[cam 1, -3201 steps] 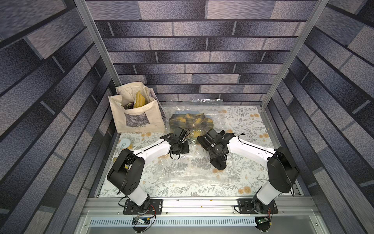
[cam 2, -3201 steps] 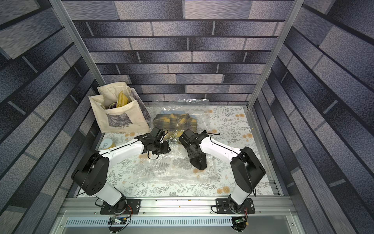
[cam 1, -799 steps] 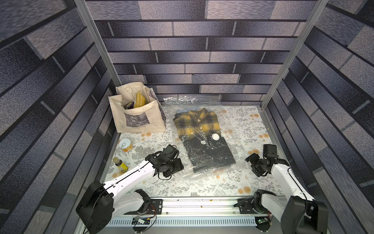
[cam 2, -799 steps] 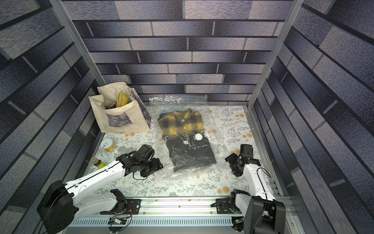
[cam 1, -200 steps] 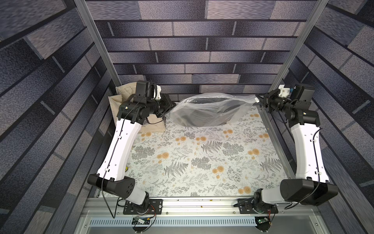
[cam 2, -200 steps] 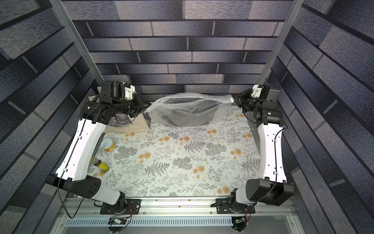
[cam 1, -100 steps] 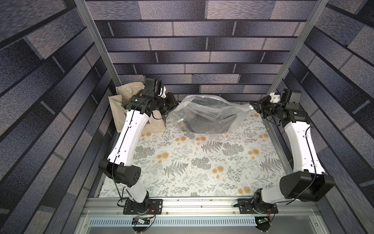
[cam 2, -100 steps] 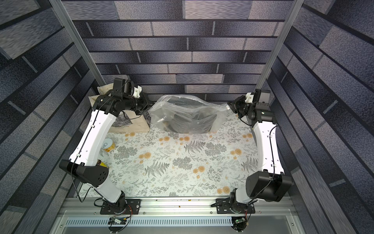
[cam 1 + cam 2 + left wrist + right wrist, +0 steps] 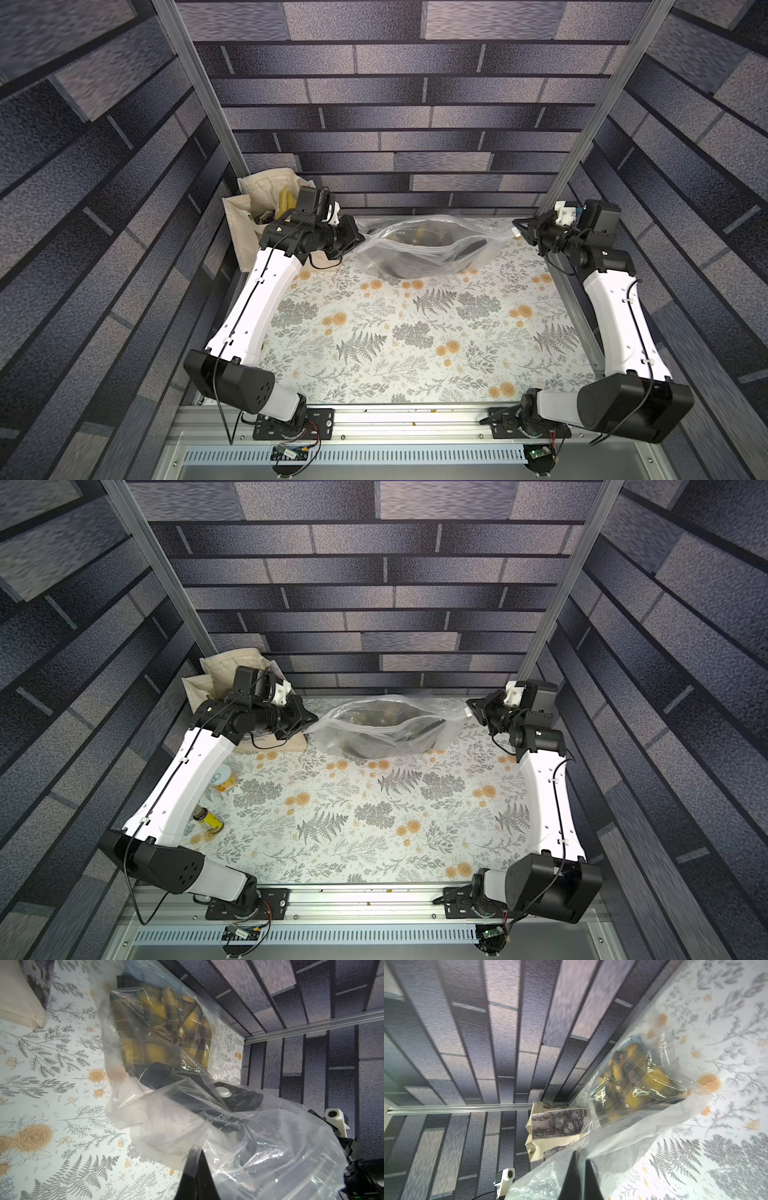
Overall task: Place the folded shirt into the vacuum bag
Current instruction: Adjust the vacuum bag at the center of the board, then move the vacuum bag to the center of the board.
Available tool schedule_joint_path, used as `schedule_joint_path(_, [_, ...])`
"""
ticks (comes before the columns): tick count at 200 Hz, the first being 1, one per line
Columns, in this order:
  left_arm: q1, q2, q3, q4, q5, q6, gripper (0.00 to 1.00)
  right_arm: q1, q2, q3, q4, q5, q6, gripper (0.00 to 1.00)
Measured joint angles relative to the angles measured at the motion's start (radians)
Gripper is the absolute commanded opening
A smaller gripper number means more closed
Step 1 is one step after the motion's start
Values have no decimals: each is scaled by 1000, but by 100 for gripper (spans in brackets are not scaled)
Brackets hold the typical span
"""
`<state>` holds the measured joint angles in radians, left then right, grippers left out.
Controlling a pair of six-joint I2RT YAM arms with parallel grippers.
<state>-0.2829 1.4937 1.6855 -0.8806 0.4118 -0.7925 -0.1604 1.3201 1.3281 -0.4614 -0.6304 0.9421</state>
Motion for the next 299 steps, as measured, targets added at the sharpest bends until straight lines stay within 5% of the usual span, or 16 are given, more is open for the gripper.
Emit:
schedule_joint_path(57, [-10,-55,-103,63,5,-1,0,-3,-63,-95,-19,-10,-31,0])
schedule_joint_path(76, [-12,-110,-194,88,21,-9,9,-4,-104,-154,-20,-21,-35,0])
schedule_joint_path(121, [-28,-199,-316,106,59,-27,28,-4,-196,-269,-52,-45,-61,42])
schedule_joint_path(170, [-2,-293,-343,84,62,-21,47,-4,-293,-222,-235,73,-141,64])
schedule_joint_path(237, [-32,-273,-318,62,35,5,55,-4,-243,-93,-403,254,-278,67])
schedule_joint_path(269, [-171,-174,-306,74,-26,27,56,31,-238,-82,-442,329,-335,67])
schedule_joint_path(299, [-339,-17,-282,106,-95,51,56,245,-209,-187,-399,381,-336,62])
